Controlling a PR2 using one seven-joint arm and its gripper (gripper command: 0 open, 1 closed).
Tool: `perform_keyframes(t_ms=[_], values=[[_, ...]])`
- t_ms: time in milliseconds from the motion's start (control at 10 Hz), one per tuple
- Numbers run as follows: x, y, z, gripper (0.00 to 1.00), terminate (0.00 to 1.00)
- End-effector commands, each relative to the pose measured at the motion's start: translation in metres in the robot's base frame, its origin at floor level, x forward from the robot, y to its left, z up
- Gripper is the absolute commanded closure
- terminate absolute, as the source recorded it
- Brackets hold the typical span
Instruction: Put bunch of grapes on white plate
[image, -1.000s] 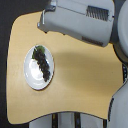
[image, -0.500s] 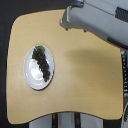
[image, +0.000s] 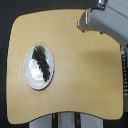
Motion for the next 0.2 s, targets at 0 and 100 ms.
perform_keyframes(t_ms=[0, 100], values=[[-0.0076, -0.0593, -0.0161, 0.0, 0.0], [-0.0079, -0.0662, -0.0162, 0.0, 1.0]])
